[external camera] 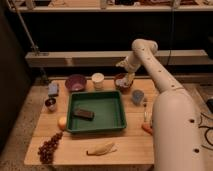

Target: Place sponge in paper cup

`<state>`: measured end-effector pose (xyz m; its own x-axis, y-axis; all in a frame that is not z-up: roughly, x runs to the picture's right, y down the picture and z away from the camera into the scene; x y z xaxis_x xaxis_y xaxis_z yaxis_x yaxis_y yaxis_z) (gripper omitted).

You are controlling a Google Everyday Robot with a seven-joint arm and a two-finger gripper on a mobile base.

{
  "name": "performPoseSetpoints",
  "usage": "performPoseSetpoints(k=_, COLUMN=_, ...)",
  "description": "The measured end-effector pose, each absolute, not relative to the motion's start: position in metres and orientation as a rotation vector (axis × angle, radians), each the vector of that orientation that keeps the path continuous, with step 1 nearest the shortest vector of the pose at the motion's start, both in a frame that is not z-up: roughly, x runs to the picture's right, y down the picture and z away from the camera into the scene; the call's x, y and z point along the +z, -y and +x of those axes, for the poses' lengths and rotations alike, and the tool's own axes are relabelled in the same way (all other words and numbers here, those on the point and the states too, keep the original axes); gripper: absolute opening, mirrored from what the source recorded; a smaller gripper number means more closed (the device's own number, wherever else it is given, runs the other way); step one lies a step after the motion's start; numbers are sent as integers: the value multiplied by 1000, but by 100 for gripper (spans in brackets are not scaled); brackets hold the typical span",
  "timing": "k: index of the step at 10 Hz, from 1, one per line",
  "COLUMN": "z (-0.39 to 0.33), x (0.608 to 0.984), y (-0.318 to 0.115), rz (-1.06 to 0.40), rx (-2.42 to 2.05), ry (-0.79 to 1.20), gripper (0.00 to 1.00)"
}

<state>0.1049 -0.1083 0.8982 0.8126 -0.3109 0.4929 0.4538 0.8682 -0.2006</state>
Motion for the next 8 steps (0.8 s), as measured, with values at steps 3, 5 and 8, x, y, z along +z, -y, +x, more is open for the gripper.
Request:
performPoseSetpoints(k=3, z=37, x=857, y=114, rz=-281, rx=-639, ry=634, gripper=80)
performPoseSetpoints(k=5, z=24, x=847, y=114, rz=-272, rx=-685, ry=670, gripper=80)
performPoseSetpoints(k=8, z=24, x=845, y=116, rz=-260, rx=-718, ry=659, gripper=80)
